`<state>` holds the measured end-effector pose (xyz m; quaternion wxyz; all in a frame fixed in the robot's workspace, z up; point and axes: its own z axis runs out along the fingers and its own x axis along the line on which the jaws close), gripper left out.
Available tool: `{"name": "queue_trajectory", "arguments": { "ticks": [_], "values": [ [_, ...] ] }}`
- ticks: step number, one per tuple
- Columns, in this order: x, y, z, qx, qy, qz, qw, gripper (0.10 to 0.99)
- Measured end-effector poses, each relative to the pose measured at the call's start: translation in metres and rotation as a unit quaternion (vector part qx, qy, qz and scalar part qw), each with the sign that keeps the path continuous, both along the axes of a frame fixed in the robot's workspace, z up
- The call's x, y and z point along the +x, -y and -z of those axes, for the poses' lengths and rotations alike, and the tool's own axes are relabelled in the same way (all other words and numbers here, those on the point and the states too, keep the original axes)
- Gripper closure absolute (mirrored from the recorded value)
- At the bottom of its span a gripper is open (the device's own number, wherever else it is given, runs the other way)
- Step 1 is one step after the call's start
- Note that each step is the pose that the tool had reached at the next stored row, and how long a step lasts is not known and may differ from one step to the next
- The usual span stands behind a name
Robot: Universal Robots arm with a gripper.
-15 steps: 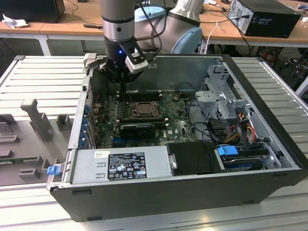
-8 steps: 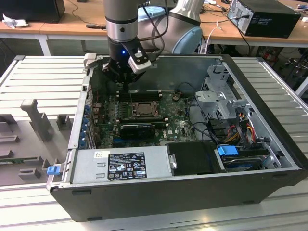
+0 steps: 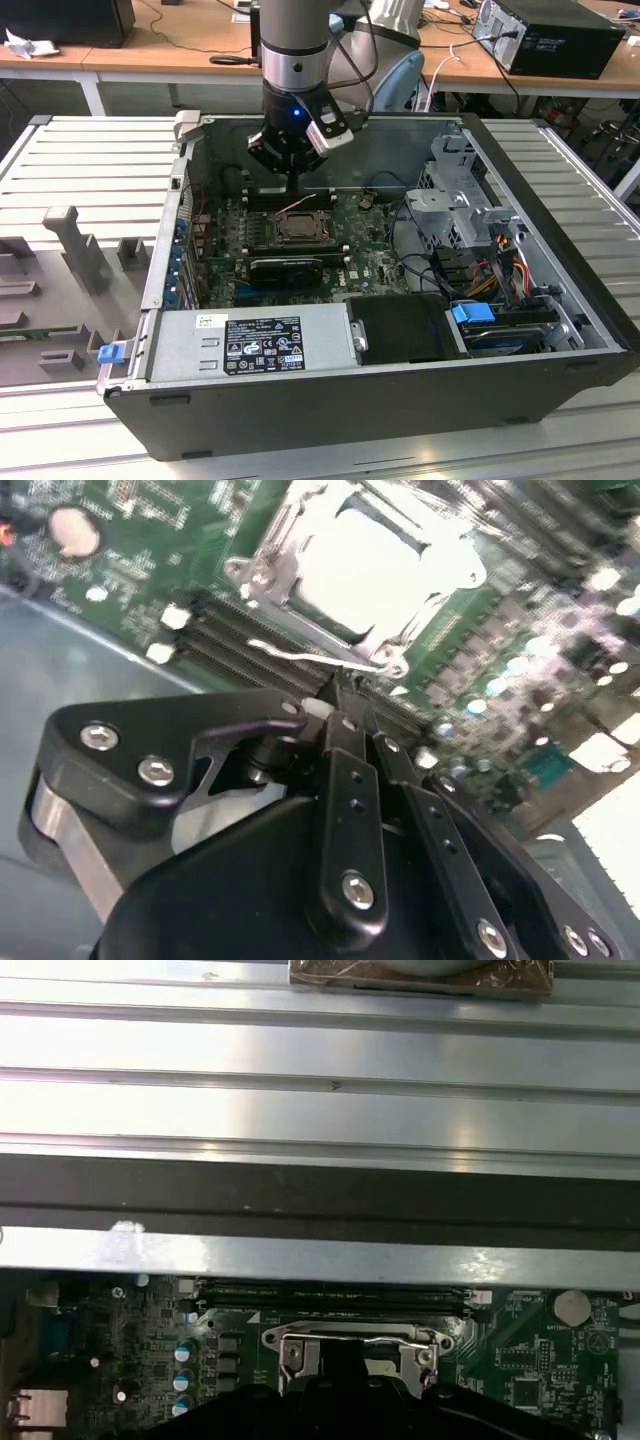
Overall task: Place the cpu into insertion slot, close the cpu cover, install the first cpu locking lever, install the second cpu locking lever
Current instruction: 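Install the first cpu locking lever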
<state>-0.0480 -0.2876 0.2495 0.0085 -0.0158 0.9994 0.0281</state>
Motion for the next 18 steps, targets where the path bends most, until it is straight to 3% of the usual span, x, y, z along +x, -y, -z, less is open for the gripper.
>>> {"name": "queue_trajectory", "arguments": {
  "ticks": [8, 18],
  "values": [
    [0.0143, -0.0064, 0.0187, 0.0002, 0.0000, -0.010, 0.9999, 0.980],
    [0.0226, -0.0073, 0.0298, 0.0004, 0.0012, -0.038, 0.9993, 0.980]
  ]
}}
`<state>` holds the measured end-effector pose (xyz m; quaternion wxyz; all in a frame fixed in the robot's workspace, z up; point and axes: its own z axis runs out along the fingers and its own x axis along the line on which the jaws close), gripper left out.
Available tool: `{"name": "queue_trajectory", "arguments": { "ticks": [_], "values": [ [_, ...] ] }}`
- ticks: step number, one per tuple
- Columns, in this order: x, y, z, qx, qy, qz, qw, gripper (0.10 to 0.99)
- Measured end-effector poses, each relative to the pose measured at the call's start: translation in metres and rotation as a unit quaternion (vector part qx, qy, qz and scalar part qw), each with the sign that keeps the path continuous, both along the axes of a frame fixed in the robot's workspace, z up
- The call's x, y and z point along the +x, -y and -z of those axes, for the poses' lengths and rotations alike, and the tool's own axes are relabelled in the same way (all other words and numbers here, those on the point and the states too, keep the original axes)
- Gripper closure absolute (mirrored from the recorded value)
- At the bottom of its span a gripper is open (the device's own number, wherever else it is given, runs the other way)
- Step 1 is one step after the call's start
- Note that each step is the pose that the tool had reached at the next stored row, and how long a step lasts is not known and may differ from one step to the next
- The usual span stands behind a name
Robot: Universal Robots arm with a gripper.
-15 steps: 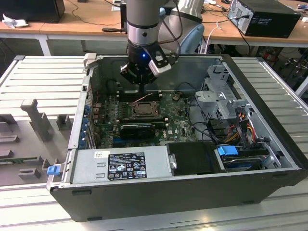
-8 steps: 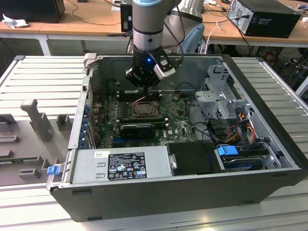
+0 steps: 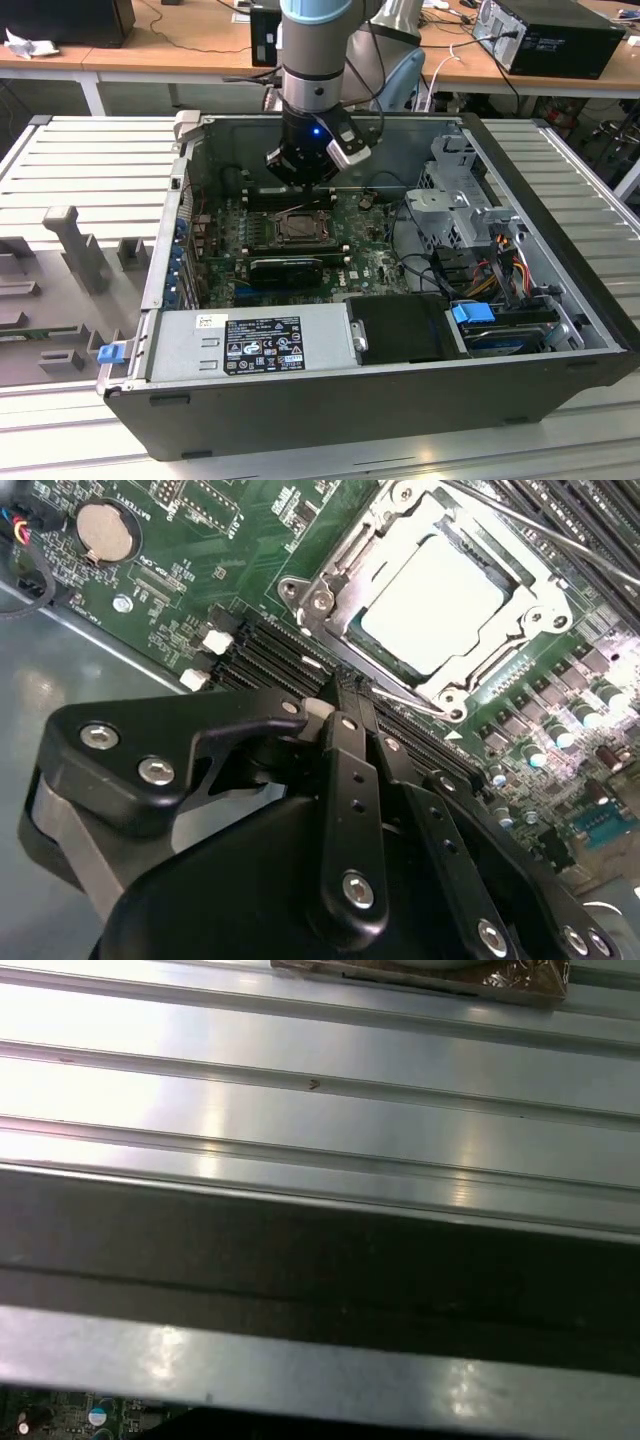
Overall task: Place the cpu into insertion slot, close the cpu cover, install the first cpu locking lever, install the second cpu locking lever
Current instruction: 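Install the first cpu locking lever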
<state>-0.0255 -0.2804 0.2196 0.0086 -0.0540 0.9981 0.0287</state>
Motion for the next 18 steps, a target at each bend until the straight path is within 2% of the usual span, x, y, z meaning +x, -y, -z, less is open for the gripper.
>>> {"name": "queue_trajectory", "arguments": {
  "ticks": [8, 14, 18],
  "values": [
    [0.0027, -0.0001, 0.0036, 0.0014, 0.0001, 0.000, 1.0000, 0.980],
    [0.0034, -0.0001, 0.0104, 0.0012, 0.0000, 0.000, 1.0000, 0.980],
    [0.0040, -0.0001, 0.0141, -0.0031, 0.0001, 0.000, 1.0000, 0.980]
  ]
}}
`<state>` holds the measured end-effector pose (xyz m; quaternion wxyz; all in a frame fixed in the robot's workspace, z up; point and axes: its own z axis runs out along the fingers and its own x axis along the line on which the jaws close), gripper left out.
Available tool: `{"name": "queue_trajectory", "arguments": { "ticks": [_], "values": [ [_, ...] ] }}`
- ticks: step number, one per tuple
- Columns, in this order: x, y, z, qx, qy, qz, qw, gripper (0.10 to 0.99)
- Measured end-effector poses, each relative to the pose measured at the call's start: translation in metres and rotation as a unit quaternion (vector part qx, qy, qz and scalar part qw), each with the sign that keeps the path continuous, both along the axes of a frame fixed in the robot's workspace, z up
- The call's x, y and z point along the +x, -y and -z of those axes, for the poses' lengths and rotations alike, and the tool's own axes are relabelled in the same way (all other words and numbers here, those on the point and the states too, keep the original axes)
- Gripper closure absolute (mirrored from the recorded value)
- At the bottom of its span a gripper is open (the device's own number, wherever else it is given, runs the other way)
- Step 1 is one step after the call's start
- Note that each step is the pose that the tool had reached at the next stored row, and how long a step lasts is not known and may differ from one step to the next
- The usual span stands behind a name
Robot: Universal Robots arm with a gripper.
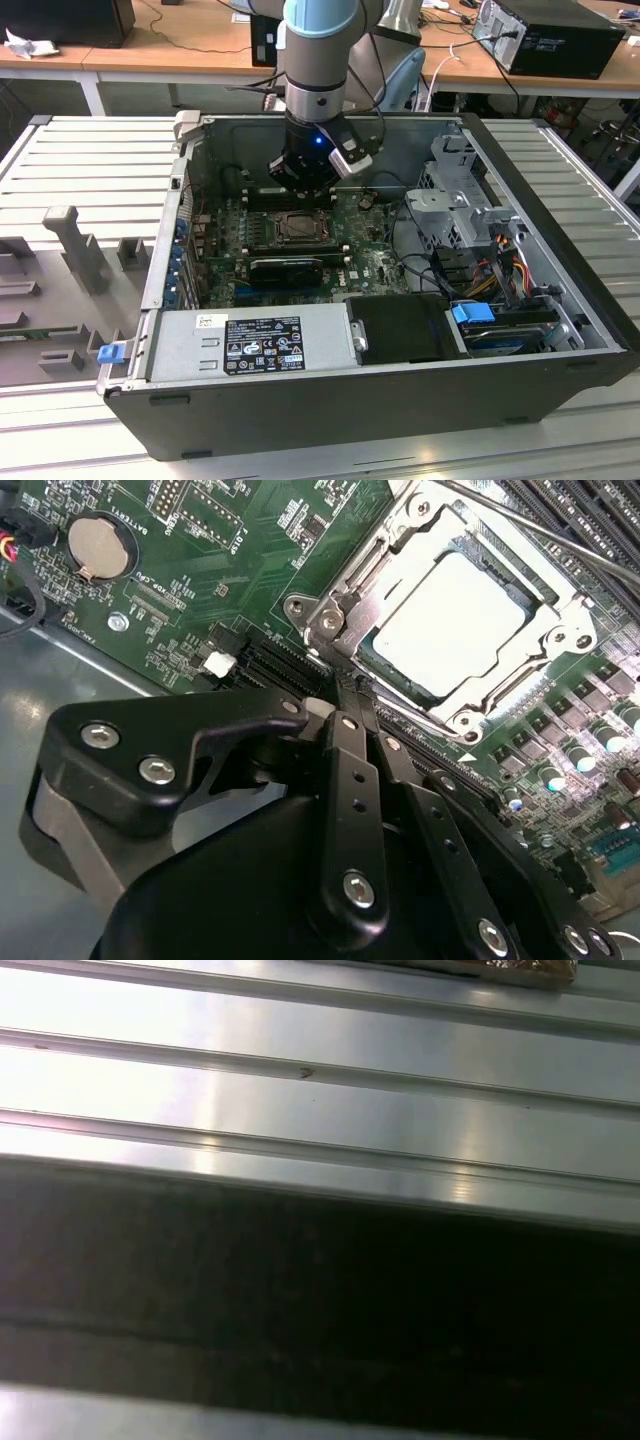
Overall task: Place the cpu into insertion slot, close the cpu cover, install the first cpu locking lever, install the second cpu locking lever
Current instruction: 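Install the first cpu locking lever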
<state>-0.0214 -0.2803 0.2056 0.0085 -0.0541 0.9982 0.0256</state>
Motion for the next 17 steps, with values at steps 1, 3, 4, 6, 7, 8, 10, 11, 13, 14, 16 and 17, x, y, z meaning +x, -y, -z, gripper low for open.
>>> {"name": "queue_trajectory", "arguments": {
  "ticks": [1, 3, 4, 6, 7, 8, 10, 11, 13, 14, 16, 17],
  "values": [
    [0.0000, 0.0000, 0.0005, -0.0012, 0.0000, 0.000, 1.0000, 0.980],
    [0.0000, 0.0000, 0.0009, -0.0069, 0.0000, 0.000, 1.0000, 0.980],
    [0.0000, 0.0000, 0.0011, -0.0090, 0.0000, 0.000, 1.0000, 0.980],
    [0.0001, 0.0000, 0.0020, -0.0114, 0.0000, 0.000, 0.9999, 0.980],
    [0.0001, 0.0000, 0.0025, -0.0114, 0.0000, 0.000, 0.9999, 0.980],
    [0.0001, 0.0000, 0.0031, -0.0113, 0.0000, 0.000, 0.9999, 0.980],
    [0.0002, 0.0001, 0.0036, -0.0113, -0.0001, 0.000, 0.9999, 0.980],
    [0.0003, 0.0001, 0.0036, -0.0110, -0.0002, 0.000, 0.9999, 0.980],
    [0.0005, -0.0001, 0.0038, -0.0091, 0.0000, 0.000, 1.0000, 0.980],
    [0.0005, -0.0002, 0.0038, -0.0083, 0.0000, 0.000, 1.0000, 0.980],
    [0.0006, -0.0004, 0.0033, -0.0057, 0.0001, 0.000, 1.0000, 0.980],
    [0.0007, -0.0005, 0.0021, -0.0054, 0.0002, 0.000, 1.0000, 0.980]
  ]
}}
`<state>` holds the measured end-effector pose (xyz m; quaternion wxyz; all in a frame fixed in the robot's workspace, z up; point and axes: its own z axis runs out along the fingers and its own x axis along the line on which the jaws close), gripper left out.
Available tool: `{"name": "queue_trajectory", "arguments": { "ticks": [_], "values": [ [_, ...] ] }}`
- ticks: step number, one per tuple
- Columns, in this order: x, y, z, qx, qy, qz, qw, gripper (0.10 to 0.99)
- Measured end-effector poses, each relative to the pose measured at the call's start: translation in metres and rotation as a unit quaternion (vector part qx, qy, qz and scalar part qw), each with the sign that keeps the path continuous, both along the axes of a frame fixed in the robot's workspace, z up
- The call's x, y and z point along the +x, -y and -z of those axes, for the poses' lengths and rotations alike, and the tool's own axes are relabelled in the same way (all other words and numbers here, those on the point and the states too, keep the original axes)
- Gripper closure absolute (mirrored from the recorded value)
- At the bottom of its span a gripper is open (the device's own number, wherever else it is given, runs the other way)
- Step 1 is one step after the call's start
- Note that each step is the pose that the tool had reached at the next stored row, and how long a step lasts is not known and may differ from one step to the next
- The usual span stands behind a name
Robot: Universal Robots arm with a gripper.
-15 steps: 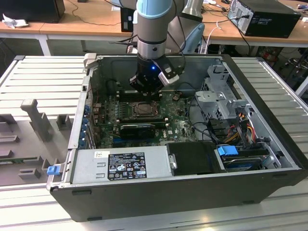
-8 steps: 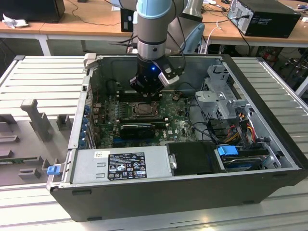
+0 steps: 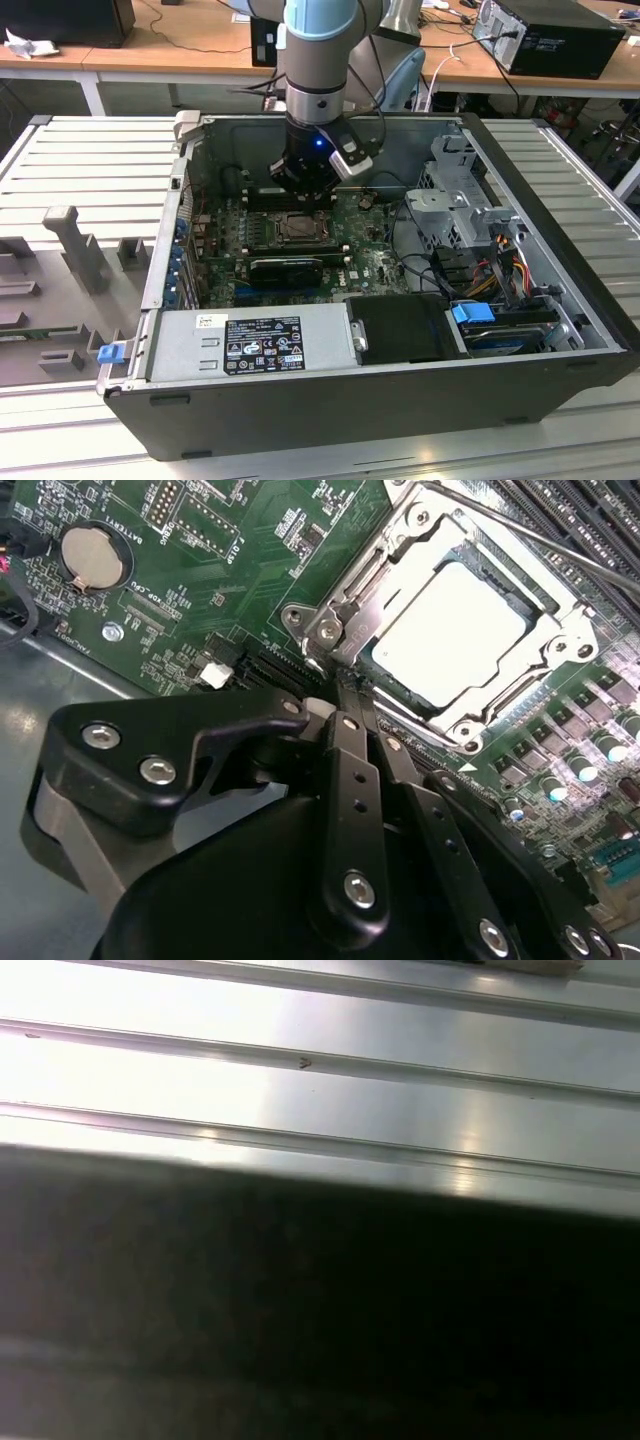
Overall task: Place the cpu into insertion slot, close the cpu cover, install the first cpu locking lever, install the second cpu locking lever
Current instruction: 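Install the first cpu locking lever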
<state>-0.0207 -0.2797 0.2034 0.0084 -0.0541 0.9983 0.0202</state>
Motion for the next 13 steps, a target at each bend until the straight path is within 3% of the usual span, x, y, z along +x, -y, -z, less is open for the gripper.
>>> {"name": "queue_trajectory", "arguments": {
  "ticks": [5, 13],
  "values": [
    [-0.0001, -0.0002, -0.0156, -0.0002, -0.0001, 0.000, 1.0000, 0.980],
    [-0.0001, 0.0040, -0.0156, -0.0002, -0.0002, 0.000, 1.0000, 0.980]
  ]
}}
